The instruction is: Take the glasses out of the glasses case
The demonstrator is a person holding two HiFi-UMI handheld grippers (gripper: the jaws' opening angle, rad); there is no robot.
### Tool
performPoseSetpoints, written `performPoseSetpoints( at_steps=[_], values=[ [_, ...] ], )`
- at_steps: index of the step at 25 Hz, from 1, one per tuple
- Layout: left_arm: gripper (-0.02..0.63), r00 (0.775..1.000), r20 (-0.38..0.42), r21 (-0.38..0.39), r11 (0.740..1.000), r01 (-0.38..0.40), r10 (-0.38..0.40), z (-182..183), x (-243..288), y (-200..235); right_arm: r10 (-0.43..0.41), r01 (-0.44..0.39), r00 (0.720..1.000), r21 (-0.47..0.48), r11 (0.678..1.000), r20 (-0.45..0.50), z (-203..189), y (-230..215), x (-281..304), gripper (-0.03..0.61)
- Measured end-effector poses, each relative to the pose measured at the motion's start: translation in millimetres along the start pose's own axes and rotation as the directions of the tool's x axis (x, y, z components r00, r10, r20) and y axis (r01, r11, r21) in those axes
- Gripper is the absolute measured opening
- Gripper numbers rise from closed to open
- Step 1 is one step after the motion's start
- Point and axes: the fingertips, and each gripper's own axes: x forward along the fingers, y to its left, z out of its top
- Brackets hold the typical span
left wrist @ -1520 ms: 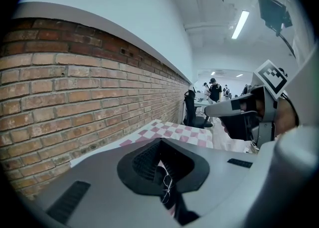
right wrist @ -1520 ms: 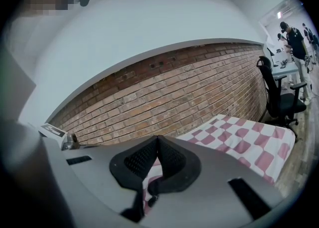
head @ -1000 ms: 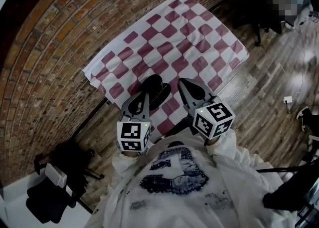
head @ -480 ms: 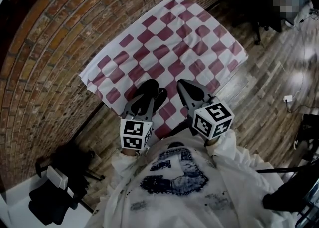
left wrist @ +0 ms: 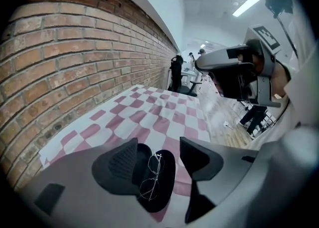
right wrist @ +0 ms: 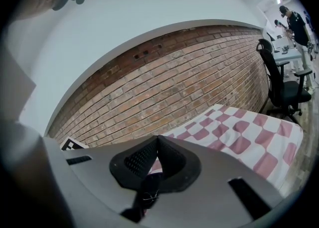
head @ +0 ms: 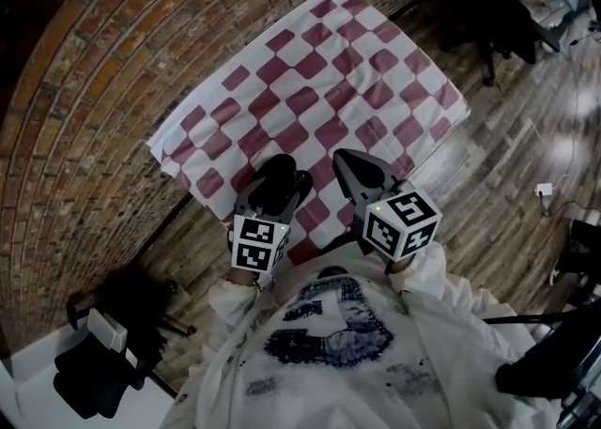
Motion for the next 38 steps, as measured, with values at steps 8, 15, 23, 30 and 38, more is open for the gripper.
performPoseSetpoints(
  at_steps=[8, 15, 23, 30, 38],
  values=[
    [0.281, 0.995, -0.095, 0.051, 0.999, 0.011, -0.006, -19.4, 26.6, 3.1, 0.024, -0.024, 1.0, 0.003, 1.0, -0.019, -1.9, -6.1, 10.2, 0.014],
    [0.279, 0.988, -0.152, 0.063, 0.998, 0.024, -0.014, -32.3, 38.5, 6.9, 0.041, -0.04, 0.998, 0.011, 0.999, -0.037, -8.3, -4.8, 20.0, 0.014],
    [0.278, 0.973, -0.226, 0.074, 0.996, 0.056, -0.038, -50.4, 51.9, 5.6, 0.044, -0.043, 0.998, 0.021, 0.999, -0.044, -14.9, -4.9, 26.6, 0.014],
    [0.258, 0.963, -0.267, 0.09, 0.993, 0.071, -0.044, -62.6, 62.6, 8.5, 0.035, -0.034, 0.998, 0.029, 0.999, -0.045, -17.6, -5.4, 30.6, 0.014],
    [0.238, 0.952, -0.301, 0.098, 0.992, 0.084, -0.051, -71.5, 70.7, 7.1, 0.024, -0.022, 0.999, 0.039, 0.999, -0.045, -19.2, -10.0, 32.4, 0.014]
  ],
)
